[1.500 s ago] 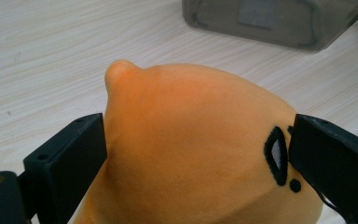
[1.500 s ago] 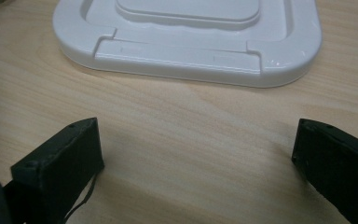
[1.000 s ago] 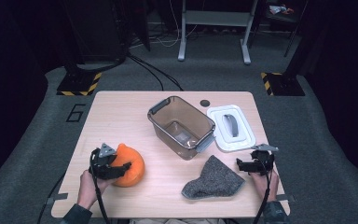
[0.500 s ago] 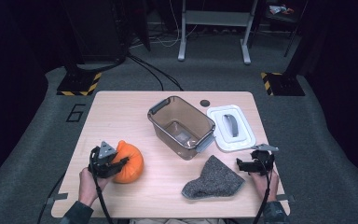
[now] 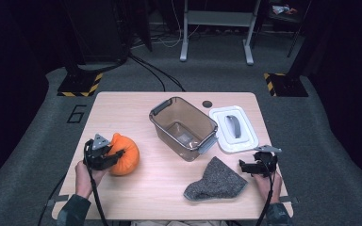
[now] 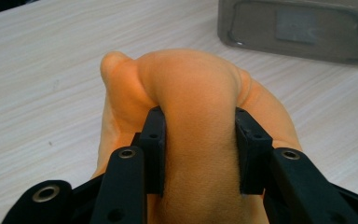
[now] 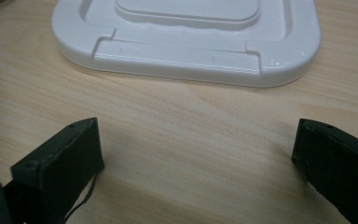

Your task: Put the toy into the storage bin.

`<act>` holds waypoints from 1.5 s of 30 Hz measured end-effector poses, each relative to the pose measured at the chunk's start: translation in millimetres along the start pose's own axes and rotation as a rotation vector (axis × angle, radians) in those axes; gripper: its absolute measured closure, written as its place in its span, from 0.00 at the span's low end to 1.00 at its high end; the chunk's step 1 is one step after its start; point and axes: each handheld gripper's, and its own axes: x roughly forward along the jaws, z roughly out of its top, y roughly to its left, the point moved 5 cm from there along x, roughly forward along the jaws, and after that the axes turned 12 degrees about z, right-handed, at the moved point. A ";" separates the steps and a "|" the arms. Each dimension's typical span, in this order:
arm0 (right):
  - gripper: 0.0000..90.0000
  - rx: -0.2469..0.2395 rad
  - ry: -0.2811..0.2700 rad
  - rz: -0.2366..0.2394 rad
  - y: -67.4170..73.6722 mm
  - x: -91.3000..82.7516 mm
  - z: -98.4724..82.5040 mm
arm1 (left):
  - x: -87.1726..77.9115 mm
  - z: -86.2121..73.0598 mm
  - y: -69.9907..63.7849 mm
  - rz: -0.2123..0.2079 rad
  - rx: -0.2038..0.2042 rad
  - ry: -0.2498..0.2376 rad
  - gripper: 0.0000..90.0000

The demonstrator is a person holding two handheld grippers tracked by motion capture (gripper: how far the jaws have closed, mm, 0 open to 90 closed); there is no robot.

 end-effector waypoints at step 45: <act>0.01 0.000 0.000 0.000 0.0 0.0 0.0 | -6.0 96.1 38.0 0.054 -0.010 -0.082 0.68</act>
